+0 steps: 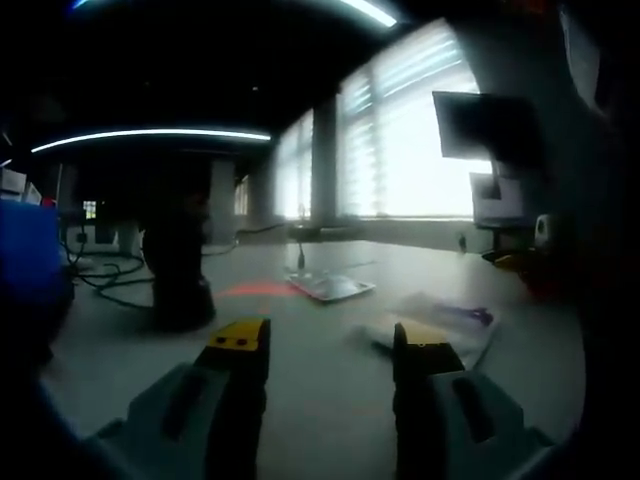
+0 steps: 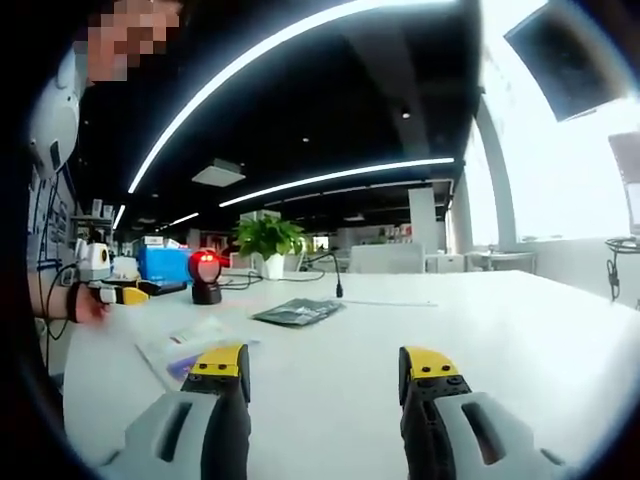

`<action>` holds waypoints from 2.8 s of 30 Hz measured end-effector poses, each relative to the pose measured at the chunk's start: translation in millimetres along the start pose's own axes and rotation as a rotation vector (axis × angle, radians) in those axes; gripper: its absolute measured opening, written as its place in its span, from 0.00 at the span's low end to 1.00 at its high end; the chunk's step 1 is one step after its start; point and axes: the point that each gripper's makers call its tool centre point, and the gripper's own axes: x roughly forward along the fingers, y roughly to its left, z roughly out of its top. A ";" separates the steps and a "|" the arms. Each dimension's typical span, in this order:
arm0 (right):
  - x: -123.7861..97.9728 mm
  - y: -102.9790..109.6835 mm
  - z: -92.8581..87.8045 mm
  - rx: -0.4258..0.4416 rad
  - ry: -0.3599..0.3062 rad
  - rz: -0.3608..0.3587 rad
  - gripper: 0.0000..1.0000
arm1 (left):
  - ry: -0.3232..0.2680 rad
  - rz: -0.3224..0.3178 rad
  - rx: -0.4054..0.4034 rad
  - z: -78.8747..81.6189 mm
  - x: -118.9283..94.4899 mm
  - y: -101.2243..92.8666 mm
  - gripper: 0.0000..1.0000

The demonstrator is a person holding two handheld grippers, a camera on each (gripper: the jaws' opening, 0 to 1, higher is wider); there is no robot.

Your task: Clip sheet goods on table flip sheet goods clip sheet goods scan sheet goods put sheet goods back to table

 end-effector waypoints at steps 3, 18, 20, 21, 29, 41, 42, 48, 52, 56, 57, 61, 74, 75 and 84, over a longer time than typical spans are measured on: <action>0.0 0.0 0.3 0.004 -0.001 0.000 0.54 | -0.001 0.001 -0.005 0.2 0.1 0.5 0.42; -0.2 0.5 5.7 -0.011 -0.008 -0.037 0.53 | -0.008 0.001 -0.010 1.2 -0.6 0.9 0.42; 0.3 8.9 9.8 -0.004 -0.020 -0.031 0.52 | -0.012 0.001 -0.013 1.9 -0.9 0.9 0.42; 1.7 14.2 13.0 0.002 -0.029 -0.025 0.52 | -0.013 0.001 -0.013 2.1 -1.1 1.0 0.42; 23.5 75.3 46.2 -0.053 -0.075 0.105 0.54 | -0.008 -0.006 -0.011 1.2 -0.8 -0.1 0.42; 40.7 160.6 27.7 -0.179 0.015 0.276 0.55 | -0.010 -0.004 -0.006 1.2 -1.0 0.3 0.41; 41.5 163.3 28.4 -0.168 0.015 0.283 0.55 | -0.009 -0.004 -0.003 1.1 -1.0 0.3 0.41; 46.2 177.4 25.5 -0.161 0.032 0.311 0.50 | -0.018 -0.005 -0.002 2.6 -1.8 0.3 0.41; 50.7 192.9 17.4 -0.265 0.069 0.354 0.51 | -0.016 -0.006 0.007 2.0 -1.7 -0.3 0.41; 52.1 215.9 6.6 -0.424 0.098 0.442 0.50 | -0.010 -0.012 0.015 0.7 -1.1 -2.0 0.41; 52.3 220.8 2.1 -0.457 0.114 0.462 0.50 | -0.011 -0.011 0.017 0.7 -1.2 -1.9 0.41; 56.1 228.4 -9.9 -0.583 0.159 0.485 0.46 | -0.011 -0.008 0.016 0.7 -1.3 -0.9 0.41; 64.5 241.1 -34.0 -0.645 0.239 0.543 0.46 | -0.012 -0.007 0.016 0.0 -1.4 -0.4 0.41; 65.0 241.7 -36.0 -0.640 0.245 0.546 0.45 | -0.013 -0.006 0.016 0.0 -1.5 -0.3 0.41; 67.6 244.1 -45.0 -0.589 0.300 0.555 0.32 | -0.012 -0.005 0.015 -0.3 -1.7 0.0 0.41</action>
